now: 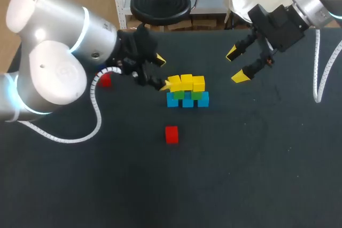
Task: Place the blue cubes, place green cubes on the blue cubes, place the yellow cubes on the green cubes, then place the red cubes on the yellow cubes, and place purple cube on the red cubes.
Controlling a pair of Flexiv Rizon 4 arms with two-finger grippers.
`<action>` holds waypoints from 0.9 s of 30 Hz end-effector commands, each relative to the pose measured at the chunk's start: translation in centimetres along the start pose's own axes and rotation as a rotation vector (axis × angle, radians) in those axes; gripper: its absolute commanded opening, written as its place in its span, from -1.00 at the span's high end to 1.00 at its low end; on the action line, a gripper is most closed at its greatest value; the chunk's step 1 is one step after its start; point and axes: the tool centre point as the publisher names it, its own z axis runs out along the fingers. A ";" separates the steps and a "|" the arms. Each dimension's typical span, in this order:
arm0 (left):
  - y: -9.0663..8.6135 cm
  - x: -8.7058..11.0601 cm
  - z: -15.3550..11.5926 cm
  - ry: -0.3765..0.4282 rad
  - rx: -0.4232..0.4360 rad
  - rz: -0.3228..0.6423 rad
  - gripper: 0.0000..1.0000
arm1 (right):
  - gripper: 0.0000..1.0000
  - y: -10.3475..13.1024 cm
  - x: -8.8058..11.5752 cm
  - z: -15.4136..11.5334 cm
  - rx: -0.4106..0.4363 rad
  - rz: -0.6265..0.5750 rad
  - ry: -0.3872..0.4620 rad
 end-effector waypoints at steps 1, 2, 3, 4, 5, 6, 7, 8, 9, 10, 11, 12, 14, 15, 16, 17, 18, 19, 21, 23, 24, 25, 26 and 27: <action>-0.6 1.5 -1.1 0.004 -0.010 0.002 1.00 | -1.00 0.0 0.0 0.0 0.001 0.000 0.000; -0.6 1.6 -1.0 0.006 -0.009 0.001 1.00 | -1.00 0.0 0.0 0.0 0.001 0.000 0.000; -0.6 1.8 -0.9 0.014 -0.007 0.000 1.00 | -1.00 0.0 0.0 0.0 0.001 0.000 0.000; -0.7 1.9 -0.9 0.017 -0.006 0.001 1.00 | -1.00 0.0 0.0 0.0 0.001 0.000 0.000; -0.8 2.0 -0.8 0.022 -0.003 0.003 1.00 | -1.00 0.0 0.0 0.0 0.001 0.000 0.000; -0.9 2.0 -0.6 0.028 0.001 0.006 1.00 | -1.00 0.0 0.0 0.0 0.001 0.000 0.000; -1.0 2.0 -0.5 0.032 0.006 0.009 1.00 | -1.00 0.0 0.0 0.0 0.001 0.000 0.000; -1.1 1.9 -0.3 0.034 0.011 0.015 1.00 | -1.00 0.0 0.0 0.0 0.001 0.000 0.000; -1.1 1.8 -0.1 0.036 0.014 0.018 1.00 | -1.00 0.0 0.0 0.0 0.001 0.000 0.000; -1.2 1.8 0.0 0.038 0.018 0.020 1.00 | -1.00 0.0 0.0 0.0 0.001 0.000 0.000; -1.2 1.7 0.2 0.040 0.023 0.023 1.00 | -1.00 0.0 0.0 0.0 0.001 0.000 0.000; -1.3 1.7 0.3 0.041 0.025 0.023 1.00 | -1.00 0.0 0.0 0.0 0.001 0.000 0.000; -1.3 1.6 0.5 0.042 0.028 0.025 1.00 | -1.00 0.0 0.0 0.0 0.001 0.000 0.000; -1.3 1.6 0.6 0.044 0.031 0.025 1.00 | -1.00 0.0 0.0 0.0 0.001 0.000 0.000; -1.3 1.6 0.6 0.045 0.033 0.025 1.00 | -1.00 0.0 0.0 0.0 0.001 0.000 0.000; -1.3 1.6 0.6 0.046 0.033 0.025 1.00 | -1.00 0.0 0.0 0.0 0.001 0.000 0.000; -1.3 1.6 0.7 0.046 0.033 0.024 1.00 | -1.00 0.0 0.0 0.0 0.001 0.000 0.000; -1.2 1.6 0.7 0.046 0.032 0.023 1.00 | -1.00 0.0 0.0 0.0 0.001 0.000 0.000; -1.2 1.6 0.7 0.048 0.031 0.022 1.00 | -1.00 0.0 0.0 0.0 0.001 0.000 0.000; -1.2 1.6 0.7 0.049 0.029 0.021 1.00 | -1.00 0.0 0.0 0.0 0.001 0.000 0.000; -1.2 1.6 0.8 0.049 0.029 0.020 1.00 | -1.00 0.0 0.0 0.0 0.001 0.000 0.000; -1.2 1.7 0.8 0.050 0.029 0.019 1.00 | -1.00 0.0 0.0 0.0 0.001 0.000 0.000; -1.1 1.7 0.8 0.051 0.028 0.018 1.00 | -1.00 0.0 0.0 0.0 0.001 0.000 0.000; -1.1 1.7 0.8 0.051 0.028 0.017 1.00 | -1.00 0.0 0.0 0.0 0.001 0.000 0.000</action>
